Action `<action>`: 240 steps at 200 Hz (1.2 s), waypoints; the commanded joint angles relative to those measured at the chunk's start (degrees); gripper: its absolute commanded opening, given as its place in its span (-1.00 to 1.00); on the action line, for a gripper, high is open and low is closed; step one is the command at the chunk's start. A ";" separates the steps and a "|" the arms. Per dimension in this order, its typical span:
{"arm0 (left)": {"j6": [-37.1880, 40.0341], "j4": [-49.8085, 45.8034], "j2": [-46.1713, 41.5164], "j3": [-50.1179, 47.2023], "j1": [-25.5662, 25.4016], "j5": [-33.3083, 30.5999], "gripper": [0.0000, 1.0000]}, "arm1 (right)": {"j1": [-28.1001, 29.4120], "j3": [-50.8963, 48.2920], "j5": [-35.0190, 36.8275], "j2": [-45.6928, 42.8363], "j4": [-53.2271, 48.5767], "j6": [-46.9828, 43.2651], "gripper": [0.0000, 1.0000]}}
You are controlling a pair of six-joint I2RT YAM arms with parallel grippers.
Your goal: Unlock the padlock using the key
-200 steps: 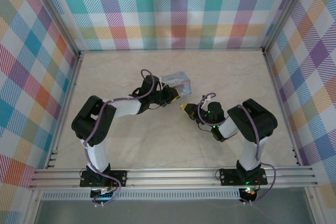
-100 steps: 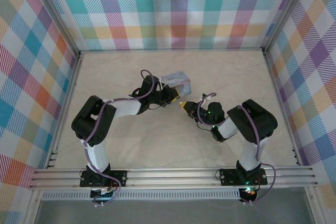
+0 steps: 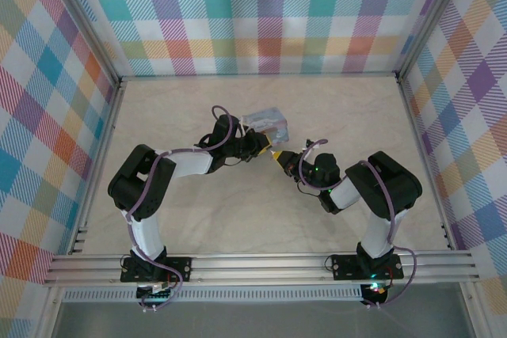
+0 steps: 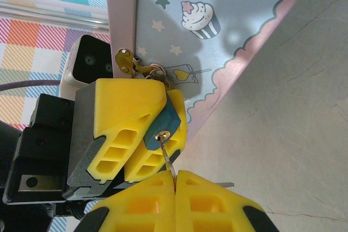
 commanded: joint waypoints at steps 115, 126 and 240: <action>-2.74 6.78 -1.67 -1.32 0.70 2.72 -0.77 | 0.30 3.68 2.01 1.73 3.36 5.88 -1.00; -2.83 7.05 -1.78 -1.27 0.61 2.90 -0.78 | 0.39 3.93 2.13 2.25 3.36 7.71 -1.00; -3.18 9.19 -1.58 -1.03 0.31 3.65 -0.86 | 1.82 5.66 3.36 3.42 3.32 21.54 -1.00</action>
